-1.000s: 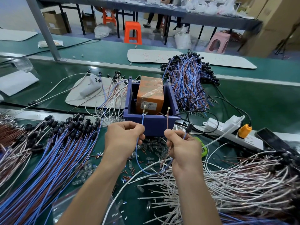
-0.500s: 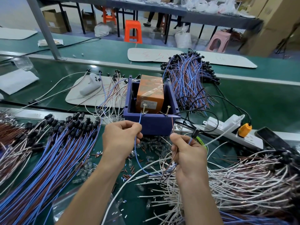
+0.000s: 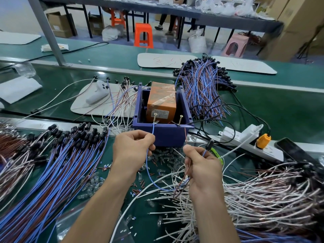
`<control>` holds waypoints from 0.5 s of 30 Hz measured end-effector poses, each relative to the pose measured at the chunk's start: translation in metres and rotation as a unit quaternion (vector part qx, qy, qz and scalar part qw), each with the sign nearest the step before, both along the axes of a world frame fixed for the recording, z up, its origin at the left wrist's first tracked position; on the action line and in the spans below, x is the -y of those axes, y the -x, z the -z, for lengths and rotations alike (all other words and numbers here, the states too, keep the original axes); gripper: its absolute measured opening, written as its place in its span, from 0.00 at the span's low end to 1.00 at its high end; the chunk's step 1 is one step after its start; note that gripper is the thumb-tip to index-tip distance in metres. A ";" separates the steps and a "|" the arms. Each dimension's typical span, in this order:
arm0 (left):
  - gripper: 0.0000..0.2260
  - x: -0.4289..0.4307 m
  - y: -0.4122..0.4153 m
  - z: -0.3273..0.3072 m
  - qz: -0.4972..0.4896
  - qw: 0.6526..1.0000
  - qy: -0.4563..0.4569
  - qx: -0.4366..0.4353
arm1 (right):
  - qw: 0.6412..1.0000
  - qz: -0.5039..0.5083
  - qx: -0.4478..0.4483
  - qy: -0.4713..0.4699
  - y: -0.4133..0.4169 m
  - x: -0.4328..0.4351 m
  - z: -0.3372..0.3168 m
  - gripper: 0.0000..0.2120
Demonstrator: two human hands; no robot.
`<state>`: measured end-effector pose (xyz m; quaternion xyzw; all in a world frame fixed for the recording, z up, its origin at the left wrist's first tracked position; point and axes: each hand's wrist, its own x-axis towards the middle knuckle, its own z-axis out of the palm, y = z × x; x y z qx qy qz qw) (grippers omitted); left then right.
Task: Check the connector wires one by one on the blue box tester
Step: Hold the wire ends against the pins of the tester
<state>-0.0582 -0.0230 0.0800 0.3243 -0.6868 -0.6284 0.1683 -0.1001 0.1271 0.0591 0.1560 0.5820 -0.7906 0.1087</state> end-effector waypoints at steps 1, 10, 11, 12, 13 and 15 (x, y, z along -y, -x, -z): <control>0.12 0.000 0.000 0.000 0.001 1.000 -0.001 0.000 | 1.000 0.003 -0.002 0.000 0.000 0.000 0.000 0.13; 0.12 0.001 0.003 -0.001 0.002 1.000 0.009 0.013 | 1.000 0.002 -0.023 0.016 0.008 0.003 -0.002 0.21; 0.12 0.001 0.003 -0.001 0.002 1.000 0.009 0.014 | 1.000 0.002 -0.024 0.016 0.008 0.003 -0.002 0.20; 0.12 0.001 0.003 -0.001 0.002 1.000 0.008 0.015 | 1.000 0.002 -0.025 0.015 0.009 0.004 -0.002 0.20; 0.12 0.001 0.003 -0.001 0.003 1.000 0.008 0.014 | 1.000 0.000 -0.027 0.015 0.009 0.004 -0.002 0.20; 0.12 0.002 0.003 -0.001 0.004 1.000 0.007 0.012 | 0.999 -0.005 -0.031 0.011 0.008 0.005 -0.002 0.20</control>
